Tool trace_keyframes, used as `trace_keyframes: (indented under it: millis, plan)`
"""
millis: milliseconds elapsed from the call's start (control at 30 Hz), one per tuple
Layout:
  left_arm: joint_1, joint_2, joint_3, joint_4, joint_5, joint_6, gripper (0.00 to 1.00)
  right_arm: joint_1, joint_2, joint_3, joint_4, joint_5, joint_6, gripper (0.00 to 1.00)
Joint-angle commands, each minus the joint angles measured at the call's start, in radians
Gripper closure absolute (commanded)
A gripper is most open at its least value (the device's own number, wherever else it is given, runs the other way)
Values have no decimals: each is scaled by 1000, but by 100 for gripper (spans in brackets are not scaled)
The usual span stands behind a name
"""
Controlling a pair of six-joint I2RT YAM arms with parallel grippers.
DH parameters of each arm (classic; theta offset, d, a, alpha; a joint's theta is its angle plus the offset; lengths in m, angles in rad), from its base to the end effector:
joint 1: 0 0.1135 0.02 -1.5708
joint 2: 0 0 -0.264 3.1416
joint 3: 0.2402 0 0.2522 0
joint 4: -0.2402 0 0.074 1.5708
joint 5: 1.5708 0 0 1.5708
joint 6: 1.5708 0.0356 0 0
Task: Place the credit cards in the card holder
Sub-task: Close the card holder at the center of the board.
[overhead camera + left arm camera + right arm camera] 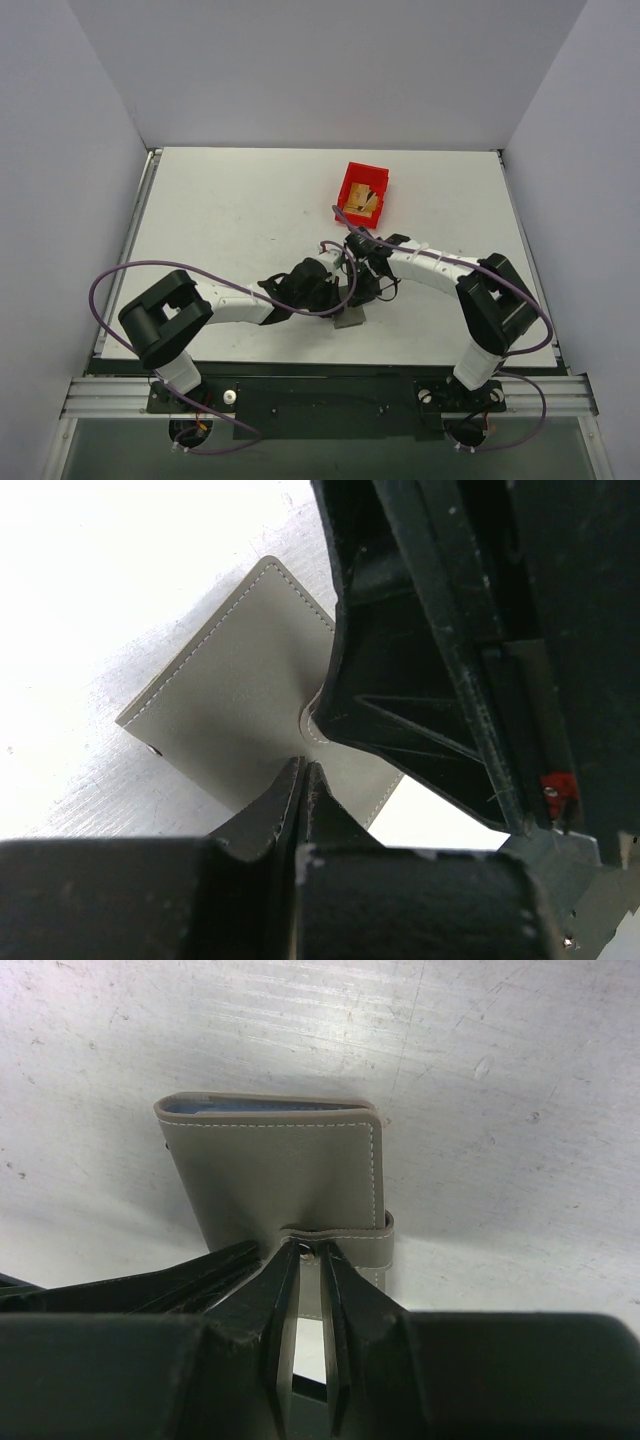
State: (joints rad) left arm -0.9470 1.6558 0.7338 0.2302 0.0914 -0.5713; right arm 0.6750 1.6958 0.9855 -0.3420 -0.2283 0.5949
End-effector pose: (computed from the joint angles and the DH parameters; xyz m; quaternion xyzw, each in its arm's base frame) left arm 0.1858 -0.2637 0.1478 0.1879 0.8845 -0.3226 0.2799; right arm 0.2539 0.2135 0.1668 -0.0676 0.9584 0.2397 0.1397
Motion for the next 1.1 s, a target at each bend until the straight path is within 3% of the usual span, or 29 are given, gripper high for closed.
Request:
trace_keyframes:
  millis: [0,733,1067]
  plan:
    - [7,21,15,-23,11,13,100,18,85,-36,-61,205,0,90]
    - [10,15,-2,-17,11,7,100,29,232,-131,63,204,46,100]
    - [10,6,-7,-17,5,5,100,21,-66,-205,230,159,75,98]
